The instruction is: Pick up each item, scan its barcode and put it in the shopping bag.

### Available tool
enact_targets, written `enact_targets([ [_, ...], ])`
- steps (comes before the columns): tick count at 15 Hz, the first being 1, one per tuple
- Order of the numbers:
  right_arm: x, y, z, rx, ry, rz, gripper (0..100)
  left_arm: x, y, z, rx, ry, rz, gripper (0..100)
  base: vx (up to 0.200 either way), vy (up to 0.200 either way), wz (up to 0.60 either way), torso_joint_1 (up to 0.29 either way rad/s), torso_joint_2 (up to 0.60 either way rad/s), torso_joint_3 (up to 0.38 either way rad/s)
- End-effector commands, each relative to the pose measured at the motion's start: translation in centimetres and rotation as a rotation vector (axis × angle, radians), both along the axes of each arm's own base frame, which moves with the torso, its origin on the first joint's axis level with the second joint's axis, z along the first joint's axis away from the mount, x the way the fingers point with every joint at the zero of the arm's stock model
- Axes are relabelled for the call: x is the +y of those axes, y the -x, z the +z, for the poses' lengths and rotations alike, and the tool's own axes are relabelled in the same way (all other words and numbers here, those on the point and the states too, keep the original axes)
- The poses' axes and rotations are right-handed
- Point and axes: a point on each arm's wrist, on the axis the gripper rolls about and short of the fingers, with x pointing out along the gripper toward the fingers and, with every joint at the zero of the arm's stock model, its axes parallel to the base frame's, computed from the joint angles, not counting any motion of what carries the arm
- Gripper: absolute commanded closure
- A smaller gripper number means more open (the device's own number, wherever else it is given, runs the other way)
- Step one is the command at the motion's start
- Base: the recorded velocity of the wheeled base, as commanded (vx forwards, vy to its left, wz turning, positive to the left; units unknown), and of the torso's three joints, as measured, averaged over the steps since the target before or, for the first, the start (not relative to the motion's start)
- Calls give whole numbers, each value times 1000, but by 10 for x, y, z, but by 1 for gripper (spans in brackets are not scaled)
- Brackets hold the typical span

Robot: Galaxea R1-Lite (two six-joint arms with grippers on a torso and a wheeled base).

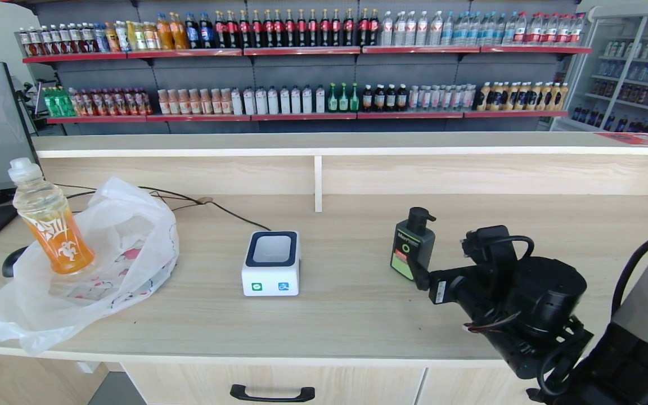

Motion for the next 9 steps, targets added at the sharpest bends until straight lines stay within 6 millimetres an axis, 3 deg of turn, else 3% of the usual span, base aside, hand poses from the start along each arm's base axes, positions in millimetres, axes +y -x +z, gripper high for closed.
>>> enact_targets([
  [1, -4, 0, 5, -13, -7, -10, 0, 0, 0, 0, 0, 0, 0, 100, 0, 0, 0, 0, 0, 0],
  [9, -17, 0, 9, -20, -10, -50, 0, 0, 0, 0, 0, 0, 0, 100, 0, 0, 0, 0, 0, 0],
])
